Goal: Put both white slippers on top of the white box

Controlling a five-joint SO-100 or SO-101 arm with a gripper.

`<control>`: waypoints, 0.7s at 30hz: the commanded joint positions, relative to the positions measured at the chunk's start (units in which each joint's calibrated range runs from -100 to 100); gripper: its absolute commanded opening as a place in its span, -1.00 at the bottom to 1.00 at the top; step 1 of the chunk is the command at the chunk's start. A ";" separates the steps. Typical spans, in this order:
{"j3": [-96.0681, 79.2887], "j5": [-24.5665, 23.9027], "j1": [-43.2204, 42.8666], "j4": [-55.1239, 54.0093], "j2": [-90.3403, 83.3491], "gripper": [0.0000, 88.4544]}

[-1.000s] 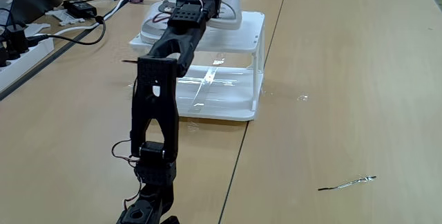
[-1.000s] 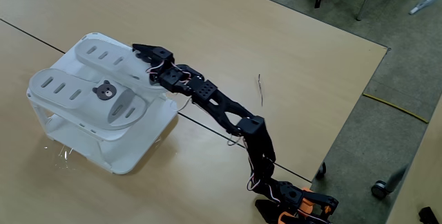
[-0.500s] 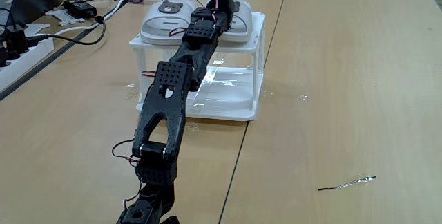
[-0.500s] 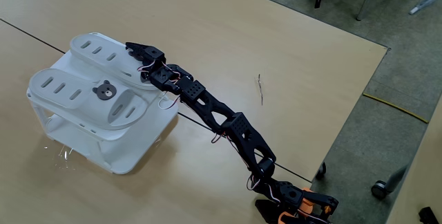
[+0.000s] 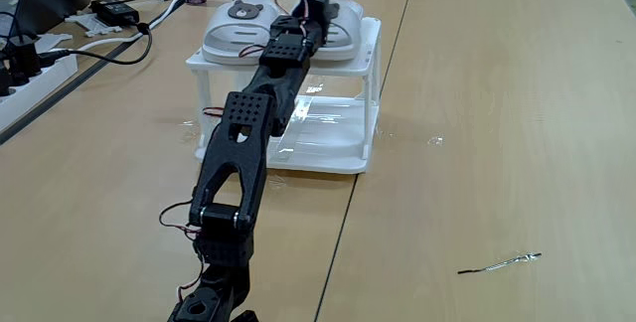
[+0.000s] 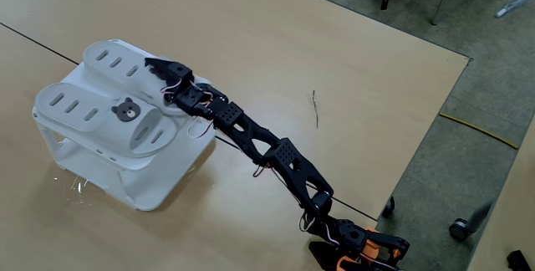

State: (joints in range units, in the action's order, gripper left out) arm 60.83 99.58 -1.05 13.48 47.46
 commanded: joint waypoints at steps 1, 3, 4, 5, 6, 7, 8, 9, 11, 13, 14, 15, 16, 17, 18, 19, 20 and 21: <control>5.79 0.42 -2.24 -0.53 -2.41 -0.98; 5.79 0.42 -2.24 -0.53 -2.24 -0.98; 5.79 0.42 -2.08 -0.53 -2.24 -0.98; 5.79 0.42 -1.83 -0.53 -2.24 -0.98; 5.79 0.42 -1.75 -0.53 -2.32 -0.98; 5.79 0.42 -1.67 -0.53 -2.41 -0.98; 5.79 0.42 -1.58 -0.53 -2.49 -0.97; 5.79 0.42 -1.58 -0.53 -2.49 -0.97; 5.79 0.42 -1.58 -0.53 -2.58 -0.90; 5.89 0.42 -1.58 -0.53 -2.66 -0.72; 5.89 0.42 -1.58 -0.53 -2.74 -0.64; 5.98 0.42 -1.58 -0.53 -2.74 -0.62; 6.61 0.42 -1.58 -0.53 -2.91 -0.61; 6.79 0.42 -1.58 -0.53 -3.16 -0.61; 6.88 0.42 -1.58 -0.45 -3.25 -0.61; 6.97 0.42 -1.58 -0.45 -3.25 -0.61; 7.06 0.42 -1.58 -0.36 -3.25 -0.61; 7.06 0.42 -1.58 -0.19 -3.33 -0.61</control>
State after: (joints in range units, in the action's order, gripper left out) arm 61.37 99.58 -2.70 13.48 47.46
